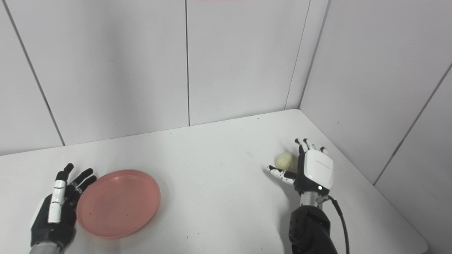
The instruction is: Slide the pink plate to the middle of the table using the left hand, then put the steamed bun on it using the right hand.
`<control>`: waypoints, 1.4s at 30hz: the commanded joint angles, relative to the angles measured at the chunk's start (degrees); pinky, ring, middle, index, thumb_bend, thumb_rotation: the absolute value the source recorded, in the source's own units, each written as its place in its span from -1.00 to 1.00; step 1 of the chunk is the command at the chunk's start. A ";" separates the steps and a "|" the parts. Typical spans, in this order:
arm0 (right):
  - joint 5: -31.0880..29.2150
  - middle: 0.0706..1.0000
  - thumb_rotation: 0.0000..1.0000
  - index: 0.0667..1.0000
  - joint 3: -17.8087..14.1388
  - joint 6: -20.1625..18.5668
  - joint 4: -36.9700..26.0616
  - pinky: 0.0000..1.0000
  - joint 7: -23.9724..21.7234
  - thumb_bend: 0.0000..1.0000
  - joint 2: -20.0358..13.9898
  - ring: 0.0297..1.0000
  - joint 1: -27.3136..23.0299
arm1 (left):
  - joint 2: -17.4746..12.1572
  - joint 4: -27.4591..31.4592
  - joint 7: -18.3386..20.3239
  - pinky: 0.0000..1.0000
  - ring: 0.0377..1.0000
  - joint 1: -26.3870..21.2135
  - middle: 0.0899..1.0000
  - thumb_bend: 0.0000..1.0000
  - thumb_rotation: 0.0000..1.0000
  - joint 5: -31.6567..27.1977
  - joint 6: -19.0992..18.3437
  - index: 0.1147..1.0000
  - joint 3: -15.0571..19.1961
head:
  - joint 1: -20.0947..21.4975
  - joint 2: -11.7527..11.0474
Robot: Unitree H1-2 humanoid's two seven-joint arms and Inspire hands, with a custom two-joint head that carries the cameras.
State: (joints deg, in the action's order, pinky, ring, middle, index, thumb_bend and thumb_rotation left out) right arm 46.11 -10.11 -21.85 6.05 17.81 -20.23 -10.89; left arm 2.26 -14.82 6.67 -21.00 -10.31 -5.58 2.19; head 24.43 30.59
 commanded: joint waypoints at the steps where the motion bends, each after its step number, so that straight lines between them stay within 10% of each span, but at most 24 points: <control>1: -0.54 0.71 -0.02 0.58 0.03 0.67 -0.88 0.87 1.49 0.87 -1.91 0.72 -1.83 | 0.01 0.36 -0.14 0.74 0.65 -0.25 0.62 0.52 0.65 0.03 -0.62 0.99 -0.19 | -0.01 0.05; 19: -1.84 0.61 -0.65 0.47 0.97 -3.80 0.28 0.67 0.39 0.60 -2.19 0.58 -2.39 | 0.35 0.94 -0.35 0.71 0.61 -0.27 0.61 0.54 0.60 -0.03 -1.70 1.00 -0.30 | -0.55 0.36; 24: -2.24 0.30 -0.91 0.37 0.55 -3.95 1.19 0.65 3.25 0.48 -1.72 0.39 -2.66 | 0.35 1.17 -0.01 0.70 0.61 -0.20 0.61 0.55 0.58 -0.32 -2.02 0.99 -0.32 | -0.62 0.41; 27: -3.52 -0.03 -0.99 0.25 0.12 -2.53 1.60 0.39 5.00 0.19 -1.62 0.16 -2.79 | 0.26 1.84 -0.03 0.70 0.61 -0.08 0.60 0.56 0.58 0.16 -2.51 0.99 -0.71 | -0.70 0.44; 31: -7.76 -0.16 -1.00 0.03 -1.58 -1.46 1.19 -0.44 5.86 0.02 -0.69 -0.30 -3.34 | 0.39 2.64 -0.13 0.69 0.60 0.09 0.59 0.56 0.55 0.17 -3.46 0.99 -0.84 | -0.78 0.52; 42: -7.86 -0.14 -1.00 0.00 -0.63 -4.87 -0.02 -0.45 1.59 0.02 -1.80 -0.30 -3.10 | 0.30 3.56 0.20 0.67 0.61 0.21 0.61 0.51 0.59 0.41 -4.39 0.98 -1.25 | -1.01 0.66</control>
State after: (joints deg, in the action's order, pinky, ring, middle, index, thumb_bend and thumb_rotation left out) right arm 38.03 -10.73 -25.88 7.02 20.61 -21.14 -12.86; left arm 2.50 -11.95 6.65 -20.41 -9.76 -9.70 1.28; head 23.47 31.20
